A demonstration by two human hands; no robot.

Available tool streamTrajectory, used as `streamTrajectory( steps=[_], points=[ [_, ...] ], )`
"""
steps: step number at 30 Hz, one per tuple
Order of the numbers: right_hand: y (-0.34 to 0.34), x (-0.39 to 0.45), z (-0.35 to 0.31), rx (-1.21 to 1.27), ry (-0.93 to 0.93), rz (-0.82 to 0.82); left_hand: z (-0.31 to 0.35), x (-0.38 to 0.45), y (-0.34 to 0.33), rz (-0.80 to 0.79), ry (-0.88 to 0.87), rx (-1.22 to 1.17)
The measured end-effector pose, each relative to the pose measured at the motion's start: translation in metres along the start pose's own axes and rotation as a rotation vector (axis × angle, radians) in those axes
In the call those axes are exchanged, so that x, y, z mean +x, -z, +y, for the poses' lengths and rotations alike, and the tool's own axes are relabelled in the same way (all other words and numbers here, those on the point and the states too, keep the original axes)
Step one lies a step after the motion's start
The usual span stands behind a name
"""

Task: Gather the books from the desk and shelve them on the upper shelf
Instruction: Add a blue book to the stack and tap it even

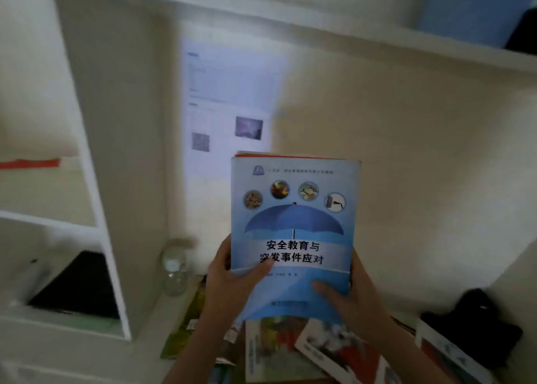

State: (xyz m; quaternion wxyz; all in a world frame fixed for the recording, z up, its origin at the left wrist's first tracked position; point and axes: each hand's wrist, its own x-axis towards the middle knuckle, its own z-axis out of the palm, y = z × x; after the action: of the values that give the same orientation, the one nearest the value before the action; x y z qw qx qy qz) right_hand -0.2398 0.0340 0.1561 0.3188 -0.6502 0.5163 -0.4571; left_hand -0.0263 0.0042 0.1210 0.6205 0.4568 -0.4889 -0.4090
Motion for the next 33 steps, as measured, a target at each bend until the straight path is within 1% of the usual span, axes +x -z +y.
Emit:
streamTrajectory(
  steps=[3, 6, 10, 12, 14, 17, 20, 23, 27, 33],
  points=[
    [-0.040, 0.008, -0.053, 0.052, 0.139, -0.156, 0.040, -0.019, 0.060, 0.212, -0.062, 0.051],
    [-0.077, 0.019, -0.096, 0.119, 0.242, -0.309, 0.078, -0.039, 0.113, 0.383, -0.123, 0.126],
    [-0.110, 0.027, -0.163, 0.191, 0.408, -0.437, 0.149, -0.061, 0.163, 0.560, -0.245, 0.175],
    [-0.115, 0.032, -0.203, 0.235, 0.467, -0.499, 0.192, -0.068, 0.176, 0.616, -0.327, 0.208],
    [-0.117, 0.043, -0.241, 0.281, 0.532, -0.536, 0.237, -0.068, 0.185, 0.631, -0.390, 0.223],
    [-0.113, 0.071, -0.298, 0.316, 0.617, -0.527, 0.298, -0.051, 0.192, 0.639, -0.456, 0.243],
    [-0.111, 0.114, -0.350, 0.301, 0.670, -0.476, 0.348, -0.011, 0.196, 0.647, -0.513, 0.251],
    [-0.116, 0.163, -0.391, 0.278, 0.671, -0.444, 0.385, 0.039, 0.202, 0.644, -0.551, 0.285],
    [-0.133, 0.228, -0.423, 0.208, 0.632, -0.407, 0.405, 0.111, 0.221, 0.619, -0.563, 0.265],
    [-0.184, 0.314, -0.443, 0.148, 0.401, -0.524, 0.393, 0.198, 0.266, 0.678, -0.588, 0.325]
  ],
)
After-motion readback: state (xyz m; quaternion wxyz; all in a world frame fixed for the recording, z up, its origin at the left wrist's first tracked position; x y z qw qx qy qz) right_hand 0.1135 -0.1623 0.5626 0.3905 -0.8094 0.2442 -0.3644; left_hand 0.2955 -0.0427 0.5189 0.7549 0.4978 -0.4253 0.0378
